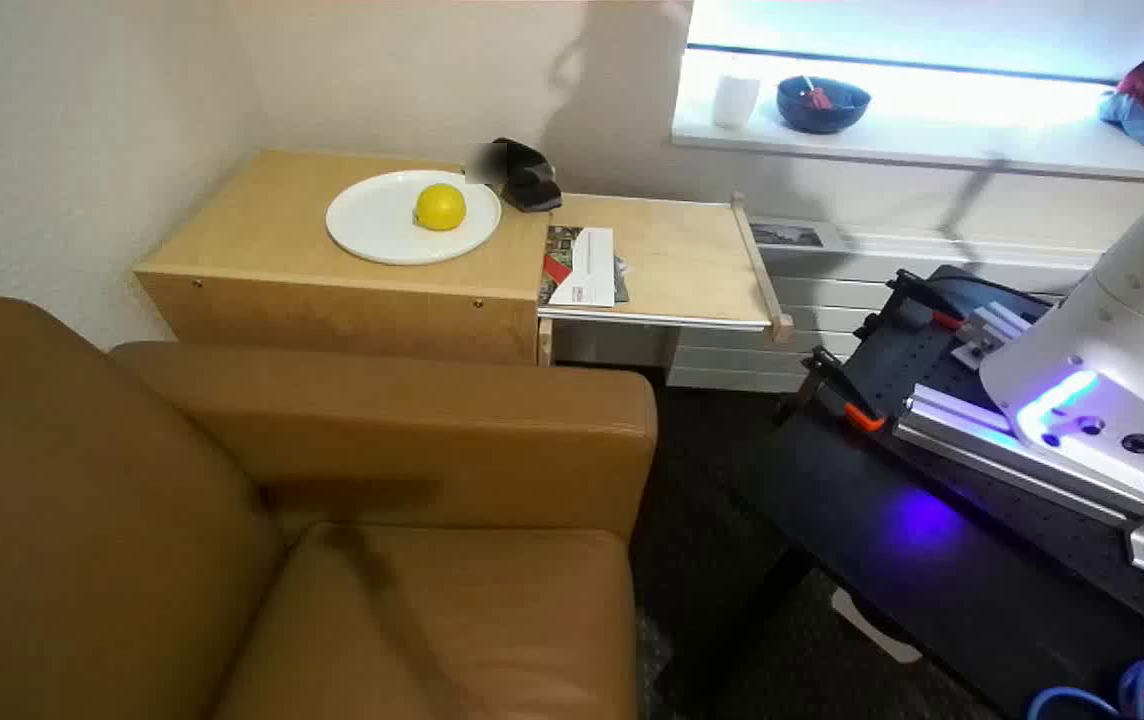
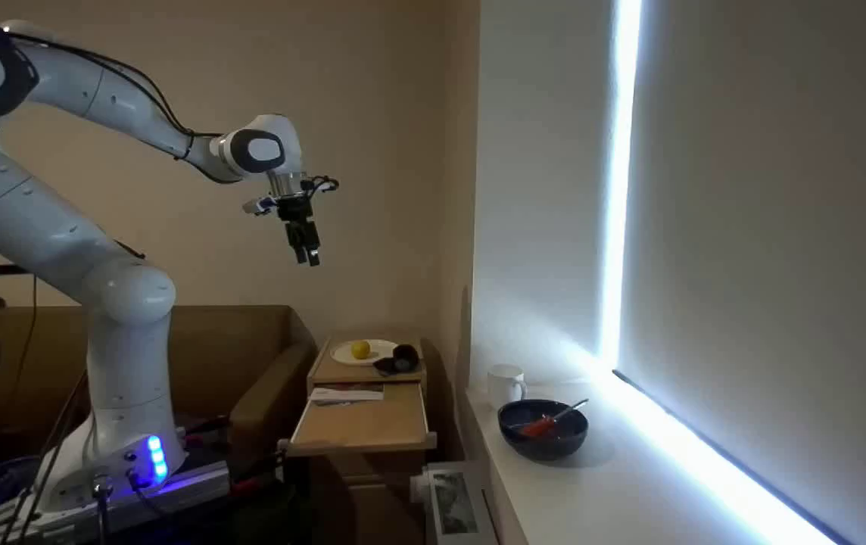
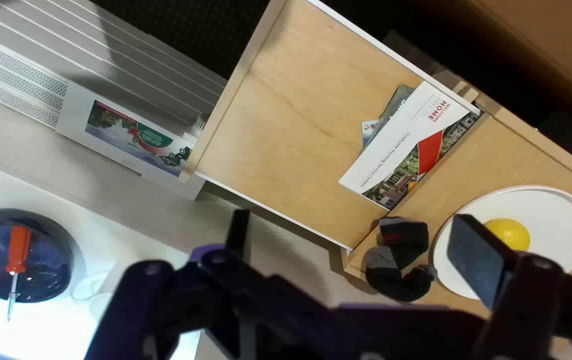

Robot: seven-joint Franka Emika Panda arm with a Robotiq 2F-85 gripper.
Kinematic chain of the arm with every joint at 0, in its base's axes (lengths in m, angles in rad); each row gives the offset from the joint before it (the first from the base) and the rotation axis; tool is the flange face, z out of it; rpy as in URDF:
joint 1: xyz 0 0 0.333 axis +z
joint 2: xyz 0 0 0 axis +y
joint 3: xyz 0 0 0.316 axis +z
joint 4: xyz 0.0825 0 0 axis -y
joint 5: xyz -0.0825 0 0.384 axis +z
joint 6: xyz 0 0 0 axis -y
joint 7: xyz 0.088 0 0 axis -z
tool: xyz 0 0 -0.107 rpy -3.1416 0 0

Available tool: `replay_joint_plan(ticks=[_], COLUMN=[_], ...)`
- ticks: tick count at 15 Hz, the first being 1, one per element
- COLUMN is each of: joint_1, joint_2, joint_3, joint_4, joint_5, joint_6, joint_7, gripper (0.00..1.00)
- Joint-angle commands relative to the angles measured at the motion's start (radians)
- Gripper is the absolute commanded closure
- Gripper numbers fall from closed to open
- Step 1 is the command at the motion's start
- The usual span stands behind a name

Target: Pick up the cup and place it on the slide

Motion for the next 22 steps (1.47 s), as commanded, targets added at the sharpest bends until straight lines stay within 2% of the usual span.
replay_joint_plan(ticks=[1, 4, 5, 6, 8, 12, 14, 15, 17, 18, 19, 20, 21, 22], joint_1=[-0.001, -0.001, -0.032, -0.069, -0.118, -0.225, -0.260, -0.234, -0.244, -0.241, -0.247, -0.259, -0.273, -0.274], joint_2=[0.000, 0.000, 0.050, 0.117, 0.177, 0.341, 0.436, 0.327, 0.368, 0.366, 0.359, 0.404, 0.475, 0.549], joint_3=[0.000, 0.000, 0.014, -0.004, -0.095, -0.221, -0.307, -0.261, -0.288, -0.284, -0.252, -0.223, -0.227, -0.246], joint_4=[0.003, 0.003, 0.026, 0.072, 0.114, 0.187, 0.256, 0.171, 0.190, 0.190, 0.172, 0.186, 0.240, 0.307], joint_5=[0.000, 0.000, -0.018, -0.006, -0.006, -0.013, 0.026, 0.004, 0.003, 0.003, -0.042, -0.075, -0.076, -0.057], joint_6=[-0.003, -0.003, 0.011, -0.006, -0.013, 0.003, -0.033, -0.003, -0.001, -0.001, 0.032, 0.076, 0.095, 0.067], joint_7=[-0.001, -0.001, 0.042, 0.089, 0.061, 0.080, 0.051, 0.071, 0.054, 0.055, 0.087, 0.177, 0.250, 0.277], gripper=[0.00, 0.00, 0.00, 0.00, 0.00, 0.00, 0.00, 0.00, 0.00, 0.00, 0.00, 0.00, 0.00, 0.00])
